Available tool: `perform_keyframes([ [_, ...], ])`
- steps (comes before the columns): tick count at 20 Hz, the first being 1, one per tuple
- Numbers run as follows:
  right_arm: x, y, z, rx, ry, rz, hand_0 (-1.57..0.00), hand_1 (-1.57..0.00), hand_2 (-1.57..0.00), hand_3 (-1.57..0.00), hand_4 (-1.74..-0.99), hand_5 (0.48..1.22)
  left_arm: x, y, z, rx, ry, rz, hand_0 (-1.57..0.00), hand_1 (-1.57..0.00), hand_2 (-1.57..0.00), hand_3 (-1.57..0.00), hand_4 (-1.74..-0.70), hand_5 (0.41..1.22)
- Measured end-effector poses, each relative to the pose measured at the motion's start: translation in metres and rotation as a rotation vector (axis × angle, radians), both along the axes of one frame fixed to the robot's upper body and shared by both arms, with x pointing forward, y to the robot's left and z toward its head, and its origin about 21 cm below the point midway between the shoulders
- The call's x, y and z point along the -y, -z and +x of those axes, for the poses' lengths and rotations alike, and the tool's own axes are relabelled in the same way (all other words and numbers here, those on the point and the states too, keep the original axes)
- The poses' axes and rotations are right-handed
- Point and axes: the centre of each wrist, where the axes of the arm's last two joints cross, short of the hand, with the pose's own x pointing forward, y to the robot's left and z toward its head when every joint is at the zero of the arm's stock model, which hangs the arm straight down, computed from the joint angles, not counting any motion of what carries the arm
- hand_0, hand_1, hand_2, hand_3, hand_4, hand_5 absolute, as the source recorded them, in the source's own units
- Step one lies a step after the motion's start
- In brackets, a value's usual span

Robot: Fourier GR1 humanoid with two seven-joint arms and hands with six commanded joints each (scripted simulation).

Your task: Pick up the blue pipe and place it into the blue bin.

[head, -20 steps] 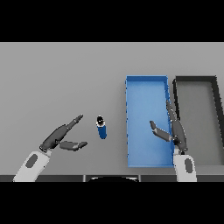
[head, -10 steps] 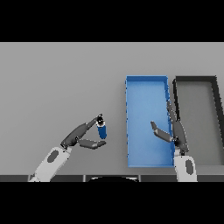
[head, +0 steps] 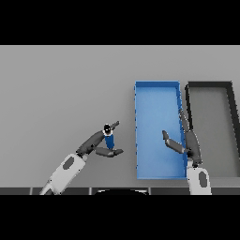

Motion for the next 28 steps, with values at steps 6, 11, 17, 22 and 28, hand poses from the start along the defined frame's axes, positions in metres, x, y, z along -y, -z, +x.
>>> perform_keyframes([
  [6, 0.002, 0.003, 0.0, -0.007, 0.003, 0.016, 0.0, 0.0, 0.0, 0.0, -1.219, 0.657, 0.015, 0.005, -0.002, -0.04, -0.025, -0.165, -0.6, -0.75, -0.87, -0.91, -1.44, 0.91],
  [11, -0.001, -0.001, 0.004, -0.018, 0.006, 0.025, 0.0, 0.0, 0.0, 0.0, -1.224, 0.651, 0.025, 0.005, -0.004, -0.009, -0.007, -0.172, -1.25, -1.3, -1.34, -1.33, -1.53, 1.119],
  [17, -0.002, 0.0, 0.006, -0.031, -0.006, 0.041, 0.0, 0.0, 0.0, 0.0, -1.225, 0.63, 0.035, -0.011, -0.006, 0.095, -0.013, -0.22, -1.49, -1.5, -1.51, -1.51, -1.47, 1.194],
  [22, -0.002, 0.002, 0.007, -0.015, -0.001, 0.018, 0.0, 0.0, 0.0, 0.0, -1.204, 0.64, 0.046, -0.046, 0.001, 0.167, 0.026, -0.303, -1.54, -1.55, -1.55, -1.55, -1.47, 1.212],
  [28, 0.004, 0.002, 0.006, -0.011, 0.003, -0.002, 0.0, 0.0, 0.0, 0.0, -1.158, 0.643, 0.06, -0.077, 0.001, 0.209, 0.108, -0.316, -1.56, -1.56, -1.57, -1.57, -1.47, 1.219],
])
